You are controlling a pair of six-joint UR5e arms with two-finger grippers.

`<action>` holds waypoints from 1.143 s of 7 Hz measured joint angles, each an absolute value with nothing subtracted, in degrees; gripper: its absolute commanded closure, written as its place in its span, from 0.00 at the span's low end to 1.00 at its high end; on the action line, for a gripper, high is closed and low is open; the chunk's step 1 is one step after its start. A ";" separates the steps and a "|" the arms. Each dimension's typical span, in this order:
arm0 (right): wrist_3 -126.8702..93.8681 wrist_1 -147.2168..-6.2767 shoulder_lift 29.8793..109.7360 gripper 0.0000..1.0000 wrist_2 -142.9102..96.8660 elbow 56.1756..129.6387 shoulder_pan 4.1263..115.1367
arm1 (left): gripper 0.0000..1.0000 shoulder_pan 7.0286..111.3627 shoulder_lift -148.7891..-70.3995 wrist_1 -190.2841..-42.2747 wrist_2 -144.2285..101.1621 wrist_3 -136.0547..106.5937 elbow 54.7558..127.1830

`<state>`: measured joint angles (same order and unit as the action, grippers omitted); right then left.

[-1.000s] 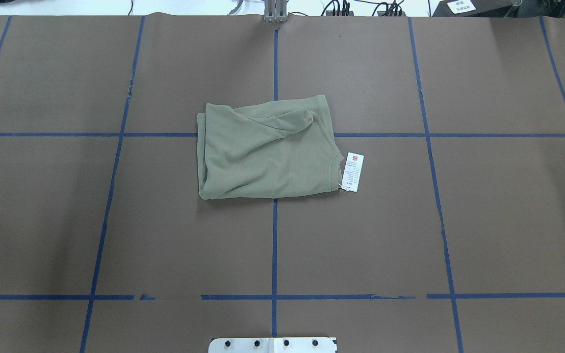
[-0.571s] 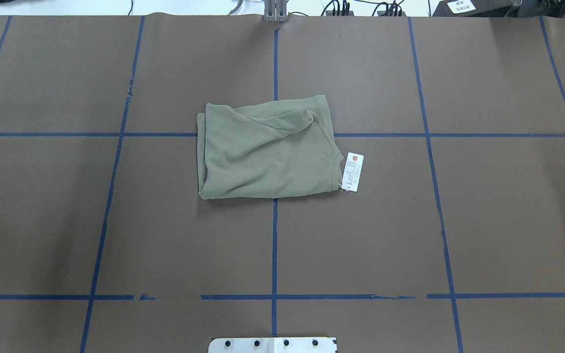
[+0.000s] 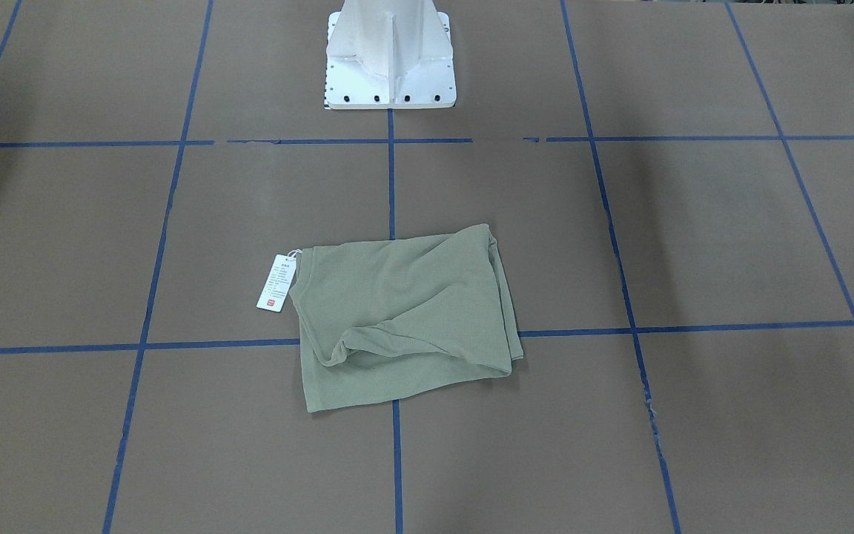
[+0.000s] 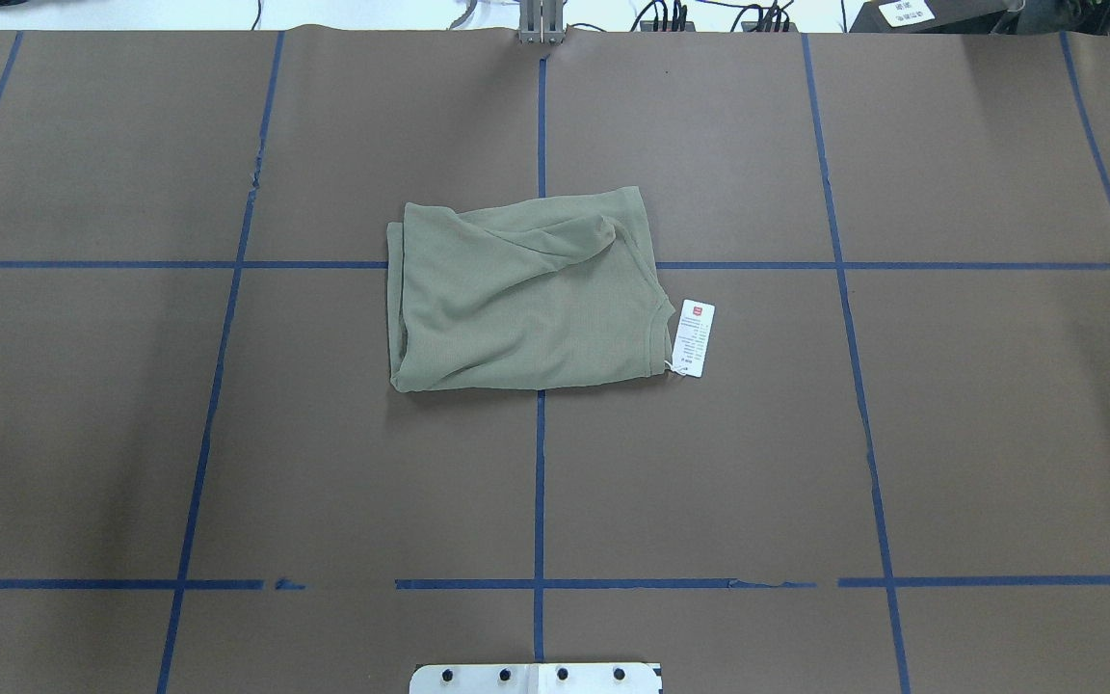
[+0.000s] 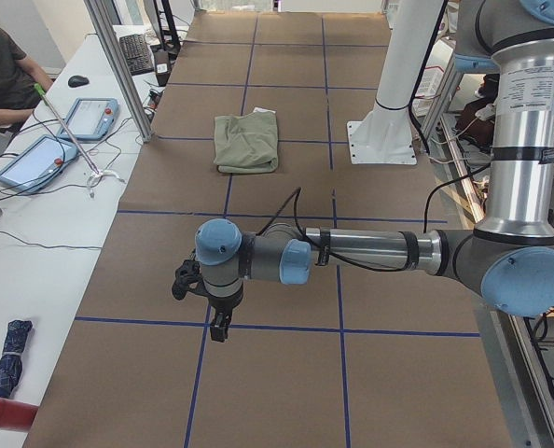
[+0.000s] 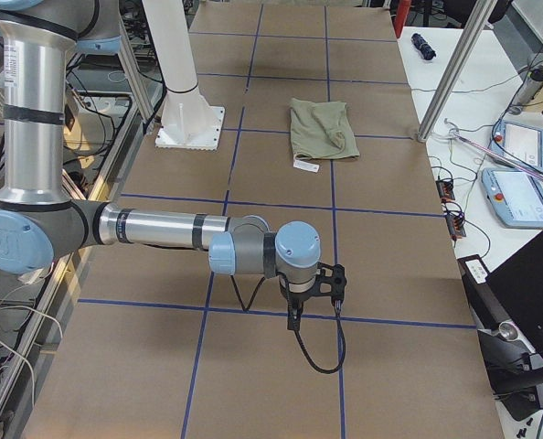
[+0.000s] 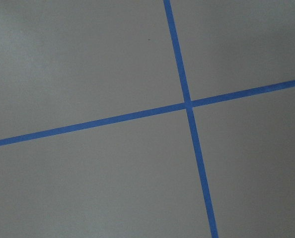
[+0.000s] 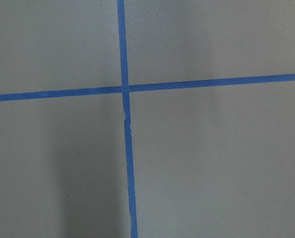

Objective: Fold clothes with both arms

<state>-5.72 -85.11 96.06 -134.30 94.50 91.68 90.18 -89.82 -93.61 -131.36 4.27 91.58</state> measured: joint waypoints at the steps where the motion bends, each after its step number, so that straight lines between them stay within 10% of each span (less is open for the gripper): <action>1: -5.72 -85.09 96.06 0.00 -134.31 94.56 91.67 | 0.00 90.18 -89.82 -93.66 -131.69 3.33 91.54; 8: -5.71 -85.08 95.97 0.00 -134.40 94.84 91.76 | 0.00 90.18 -89.82 -93.86 -131.93 2.90 91.55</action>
<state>-5.71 -85.08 95.97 -134.40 94.84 91.76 90.18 -89.82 -93.86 -131.93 2.90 91.55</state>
